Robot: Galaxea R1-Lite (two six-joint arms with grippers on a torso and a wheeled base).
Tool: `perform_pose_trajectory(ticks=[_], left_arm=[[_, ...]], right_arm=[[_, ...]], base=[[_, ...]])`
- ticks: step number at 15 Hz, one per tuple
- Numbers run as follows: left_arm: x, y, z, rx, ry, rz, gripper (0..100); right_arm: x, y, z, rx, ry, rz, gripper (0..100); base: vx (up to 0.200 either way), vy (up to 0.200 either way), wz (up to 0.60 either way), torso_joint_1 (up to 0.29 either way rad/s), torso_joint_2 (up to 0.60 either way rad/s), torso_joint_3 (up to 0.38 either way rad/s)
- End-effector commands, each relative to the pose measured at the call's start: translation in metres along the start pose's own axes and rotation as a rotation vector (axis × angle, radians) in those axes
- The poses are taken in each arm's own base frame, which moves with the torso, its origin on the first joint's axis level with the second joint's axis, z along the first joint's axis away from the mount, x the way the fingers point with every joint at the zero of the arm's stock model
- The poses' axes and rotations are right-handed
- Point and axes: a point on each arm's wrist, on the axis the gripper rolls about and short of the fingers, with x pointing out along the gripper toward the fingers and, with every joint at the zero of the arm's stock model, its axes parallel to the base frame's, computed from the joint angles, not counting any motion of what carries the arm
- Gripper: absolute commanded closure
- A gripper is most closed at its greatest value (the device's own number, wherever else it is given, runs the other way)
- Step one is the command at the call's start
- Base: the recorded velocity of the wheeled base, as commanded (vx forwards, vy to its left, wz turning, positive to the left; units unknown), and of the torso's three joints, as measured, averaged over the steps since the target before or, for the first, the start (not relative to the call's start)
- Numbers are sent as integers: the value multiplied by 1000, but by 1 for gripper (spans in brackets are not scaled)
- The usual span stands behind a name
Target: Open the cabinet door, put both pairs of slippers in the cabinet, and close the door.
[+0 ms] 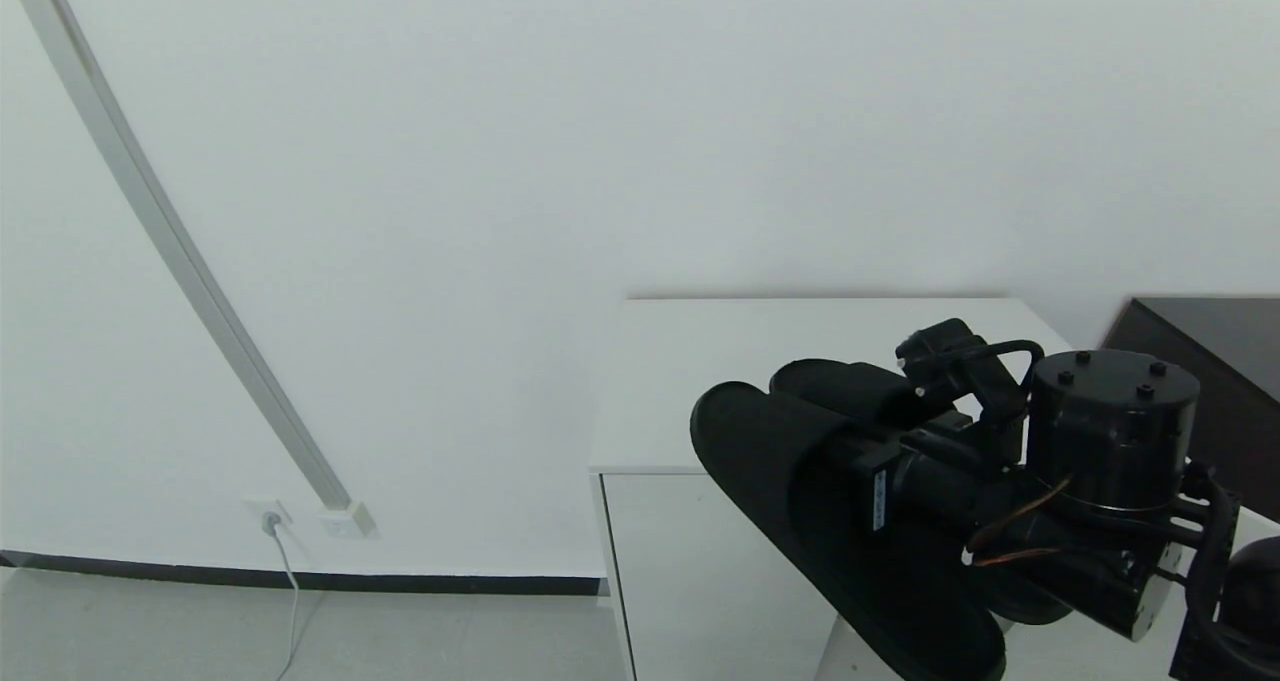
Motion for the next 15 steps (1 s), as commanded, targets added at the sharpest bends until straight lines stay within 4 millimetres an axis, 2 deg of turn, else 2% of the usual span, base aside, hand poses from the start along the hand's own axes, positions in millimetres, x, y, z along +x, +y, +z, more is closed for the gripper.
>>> perform_pose_trajectory(ticks=[1,15], left_arm=[[0,0,0,0,0,0,100],[0,0,0,1,0,-2,100]], right_arm=[[0,1,-3,-2,10,2,100],[6,11,-13,-15,46,28,100]], base=[[0,0,0,0,0,0],[-200,0,0,0,3,3]])
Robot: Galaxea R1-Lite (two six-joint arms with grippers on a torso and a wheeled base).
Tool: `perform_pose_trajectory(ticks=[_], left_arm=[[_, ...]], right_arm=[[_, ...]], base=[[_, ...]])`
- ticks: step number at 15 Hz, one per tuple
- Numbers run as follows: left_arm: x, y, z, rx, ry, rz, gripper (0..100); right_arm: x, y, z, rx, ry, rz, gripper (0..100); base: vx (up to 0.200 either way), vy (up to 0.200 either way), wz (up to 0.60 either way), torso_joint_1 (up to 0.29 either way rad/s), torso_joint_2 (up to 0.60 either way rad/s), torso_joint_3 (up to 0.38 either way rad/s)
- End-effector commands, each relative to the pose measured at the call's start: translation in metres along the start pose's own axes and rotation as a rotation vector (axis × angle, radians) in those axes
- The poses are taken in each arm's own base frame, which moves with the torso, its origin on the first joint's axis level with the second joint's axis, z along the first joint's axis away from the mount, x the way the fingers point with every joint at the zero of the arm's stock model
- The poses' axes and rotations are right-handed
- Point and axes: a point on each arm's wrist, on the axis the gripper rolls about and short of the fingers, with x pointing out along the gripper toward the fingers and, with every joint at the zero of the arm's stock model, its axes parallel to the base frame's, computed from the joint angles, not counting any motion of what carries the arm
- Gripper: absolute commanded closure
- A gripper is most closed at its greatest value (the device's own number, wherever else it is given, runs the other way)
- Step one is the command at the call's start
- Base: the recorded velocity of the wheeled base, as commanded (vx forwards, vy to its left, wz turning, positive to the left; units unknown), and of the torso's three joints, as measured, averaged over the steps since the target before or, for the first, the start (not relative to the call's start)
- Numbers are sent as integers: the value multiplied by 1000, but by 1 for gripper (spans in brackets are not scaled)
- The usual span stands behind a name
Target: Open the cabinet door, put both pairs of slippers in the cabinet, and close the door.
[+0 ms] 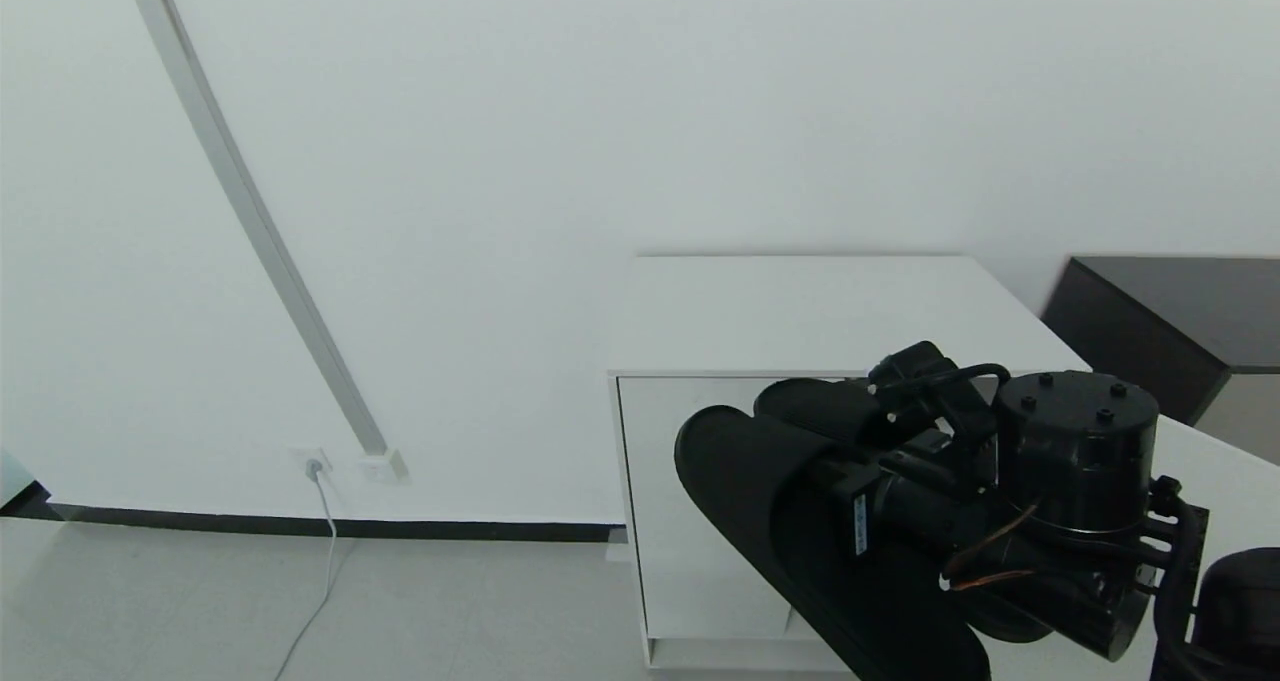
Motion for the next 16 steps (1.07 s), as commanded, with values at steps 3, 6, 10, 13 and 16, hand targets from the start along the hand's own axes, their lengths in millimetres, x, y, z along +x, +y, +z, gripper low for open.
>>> perform_pose_trajectory(ticks=[3,6,10,13,16], left_arm=[[0,0,0,-1,0,0,100],[0,0,0,-1,0,0,100],[0,0,0,-1,0,2,100],[0,0,0,-1,0,2,100],[0,0,0,-1,0,2,100]], right_arm=[[1,3,-2,-3,9,10,100],[1,3,-3,-2,12,10,100],[3,1,-6,0,1,7,100],[4,1,-8,-2,-1,6,100],[3,1,-11,-9,9,7,100]], base=[[0,0,0,0,0,0],[0,0,0,0,0,0],[0,0,0,0,0,0],[0,0,0,0,0,0],[0,0,0,0,0,0]])
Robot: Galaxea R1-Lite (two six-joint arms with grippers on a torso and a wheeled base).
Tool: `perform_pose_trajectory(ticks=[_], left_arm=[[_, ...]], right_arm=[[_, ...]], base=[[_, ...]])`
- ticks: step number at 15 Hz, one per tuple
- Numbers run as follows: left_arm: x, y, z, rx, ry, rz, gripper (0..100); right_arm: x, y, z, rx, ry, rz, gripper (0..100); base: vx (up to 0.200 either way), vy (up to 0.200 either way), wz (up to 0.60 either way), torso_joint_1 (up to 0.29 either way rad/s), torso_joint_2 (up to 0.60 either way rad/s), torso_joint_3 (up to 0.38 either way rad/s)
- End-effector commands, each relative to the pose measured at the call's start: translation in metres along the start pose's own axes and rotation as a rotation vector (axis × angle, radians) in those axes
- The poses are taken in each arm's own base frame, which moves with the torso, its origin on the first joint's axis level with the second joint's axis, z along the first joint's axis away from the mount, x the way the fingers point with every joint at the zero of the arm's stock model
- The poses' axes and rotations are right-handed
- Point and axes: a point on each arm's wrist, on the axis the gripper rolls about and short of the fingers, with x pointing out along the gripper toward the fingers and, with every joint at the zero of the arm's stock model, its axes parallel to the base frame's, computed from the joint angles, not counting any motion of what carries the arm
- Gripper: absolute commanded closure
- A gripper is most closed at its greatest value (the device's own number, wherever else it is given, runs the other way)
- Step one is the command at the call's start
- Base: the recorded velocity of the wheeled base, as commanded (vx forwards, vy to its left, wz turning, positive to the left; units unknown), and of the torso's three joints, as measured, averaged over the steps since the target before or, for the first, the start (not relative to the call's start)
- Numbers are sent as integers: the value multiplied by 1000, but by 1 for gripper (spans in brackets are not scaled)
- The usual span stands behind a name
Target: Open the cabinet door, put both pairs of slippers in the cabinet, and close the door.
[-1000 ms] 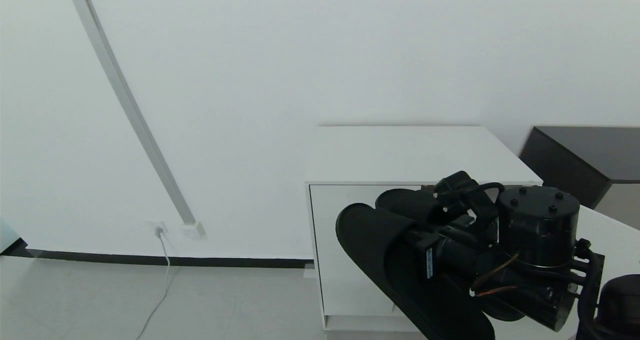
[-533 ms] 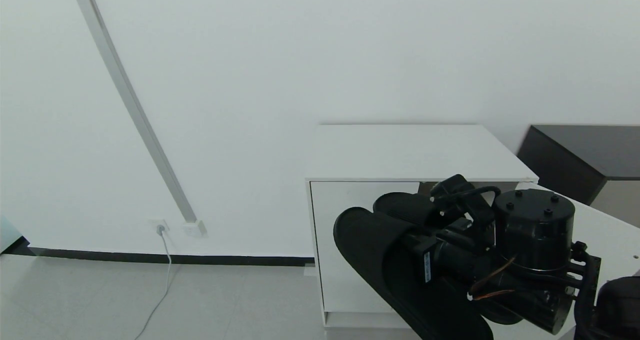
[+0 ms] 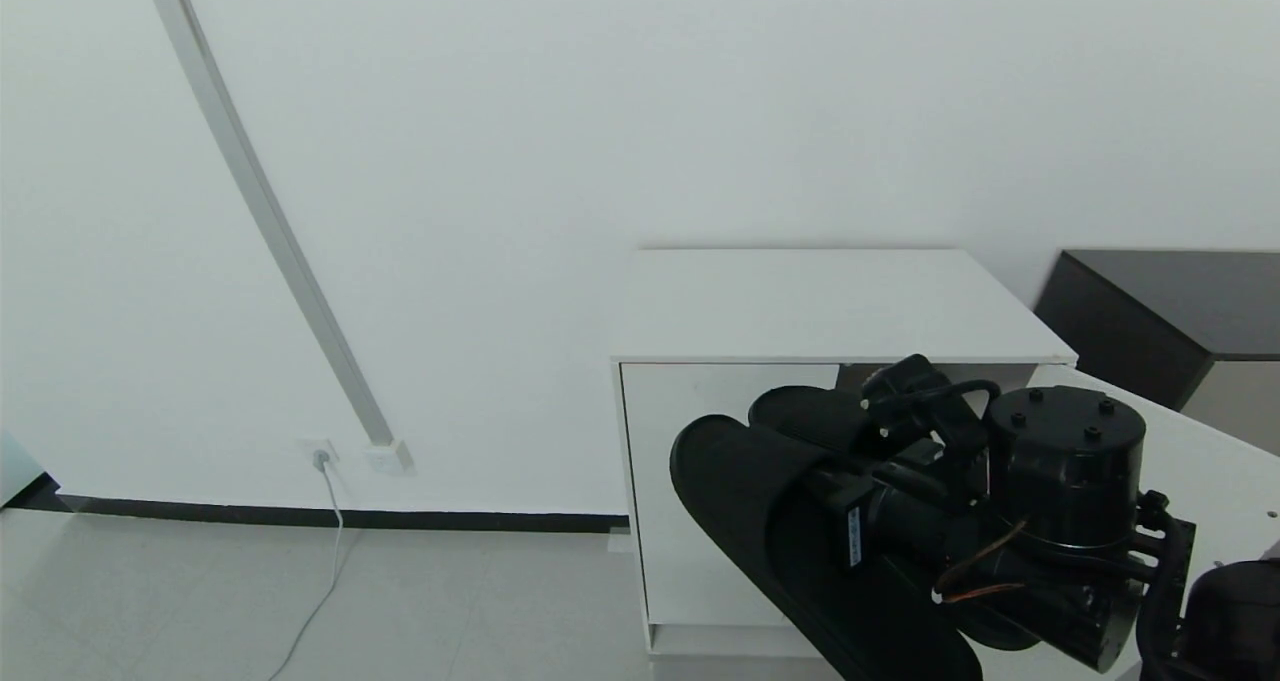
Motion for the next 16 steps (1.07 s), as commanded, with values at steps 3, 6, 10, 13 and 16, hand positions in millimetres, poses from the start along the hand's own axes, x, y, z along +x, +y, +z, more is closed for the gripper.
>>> perform_pose_trajectory(ticks=[3,6,10,13,16], left_arm=[[0,0,0,0,0,1,100],[0,0,0,0,0,1,100],[0,0,0,1,0,-1,100],[0,0,0,1,0,-1,100],[0,0,0,1,0,-1,100]], right_arm=[[1,0,-2,-2,7,-1,100],[0,0,-2,-2,6,-2,100],[0,0,-1,-1,1,-2,100],[-2,0,1,1,-12,-1,100],[-3,-1,-4,-19,-18,-1,100]], base=[[0,-67,0,-1,1,1],[0,-200,0,1,1,1],[0,-200,0,6,2,0],[0,-200,0,2,-1,-1],[0,-200,0,-2,1,2]])
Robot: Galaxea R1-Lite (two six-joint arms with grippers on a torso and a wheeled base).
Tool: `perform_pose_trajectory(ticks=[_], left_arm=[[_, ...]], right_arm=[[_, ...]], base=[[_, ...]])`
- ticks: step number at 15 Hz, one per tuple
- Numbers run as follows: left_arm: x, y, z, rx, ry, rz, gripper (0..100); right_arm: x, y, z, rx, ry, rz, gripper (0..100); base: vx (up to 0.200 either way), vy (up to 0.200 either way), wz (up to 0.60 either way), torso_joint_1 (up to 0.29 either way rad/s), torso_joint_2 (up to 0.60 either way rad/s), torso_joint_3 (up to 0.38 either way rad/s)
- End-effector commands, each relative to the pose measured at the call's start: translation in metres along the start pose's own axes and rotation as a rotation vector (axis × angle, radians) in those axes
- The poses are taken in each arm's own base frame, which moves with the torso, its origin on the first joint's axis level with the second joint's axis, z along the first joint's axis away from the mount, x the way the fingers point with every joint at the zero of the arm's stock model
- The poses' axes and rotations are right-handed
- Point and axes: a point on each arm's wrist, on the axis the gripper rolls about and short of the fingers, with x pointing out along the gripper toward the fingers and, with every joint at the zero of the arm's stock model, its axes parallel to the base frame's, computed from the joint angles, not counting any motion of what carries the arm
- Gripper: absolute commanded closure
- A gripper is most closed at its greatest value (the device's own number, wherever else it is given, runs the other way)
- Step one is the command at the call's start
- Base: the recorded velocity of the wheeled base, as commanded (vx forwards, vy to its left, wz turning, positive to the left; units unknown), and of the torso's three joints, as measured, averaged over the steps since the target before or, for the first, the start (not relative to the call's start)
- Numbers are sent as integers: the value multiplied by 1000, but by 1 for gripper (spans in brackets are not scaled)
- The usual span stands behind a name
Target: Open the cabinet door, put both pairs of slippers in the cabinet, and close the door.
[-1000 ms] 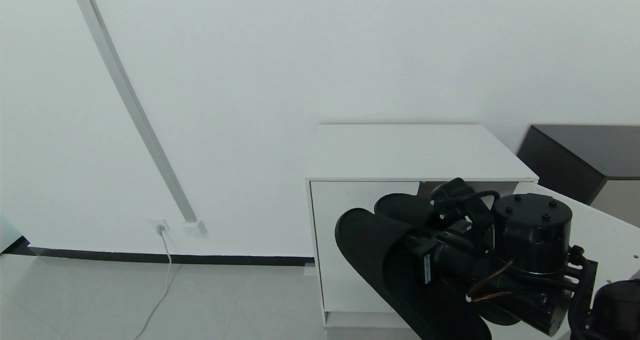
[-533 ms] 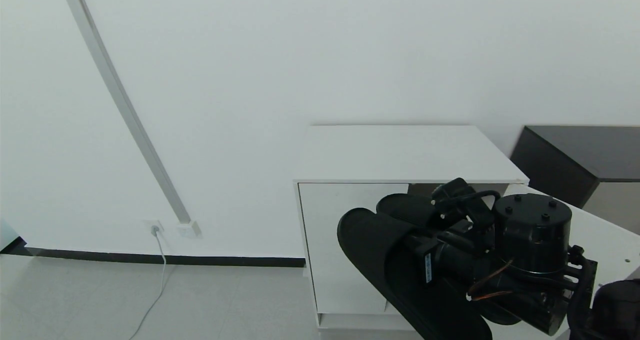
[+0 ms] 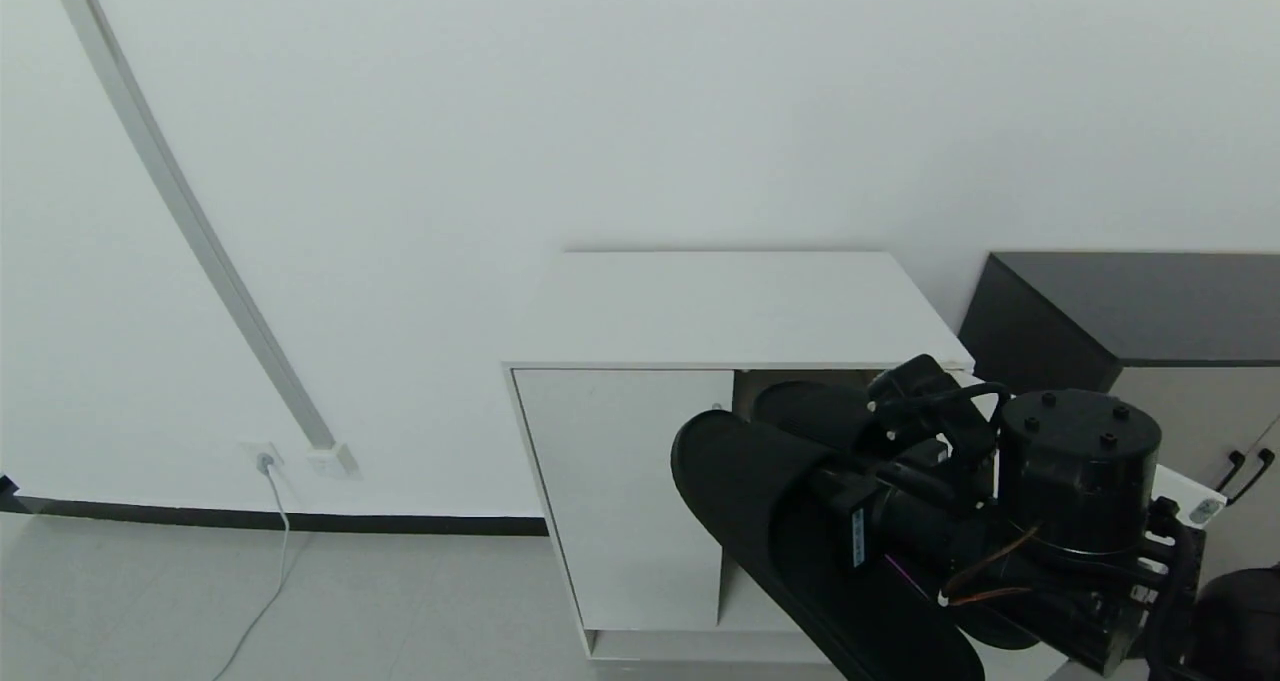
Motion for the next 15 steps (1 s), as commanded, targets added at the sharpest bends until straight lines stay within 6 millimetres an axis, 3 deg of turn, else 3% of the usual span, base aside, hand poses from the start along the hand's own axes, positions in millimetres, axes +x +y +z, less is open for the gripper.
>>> perform_pose_trajectory(ticks=[1,7,15], left_arm=[[0,0,0,0,0,-1,100],[0,0,0,0,0,-1,100],[0,0,0,3,0,-1,100]], right_arm=[[0,0,-4,-5,6,0,100],[0,0,-7,-7,17,2,100],[1,0,-9,-20,26,4,100]], base=[[0,-200,0,2,2,7],[0,-200,0,-1,4,1],[0,0,0,0,0,0]])
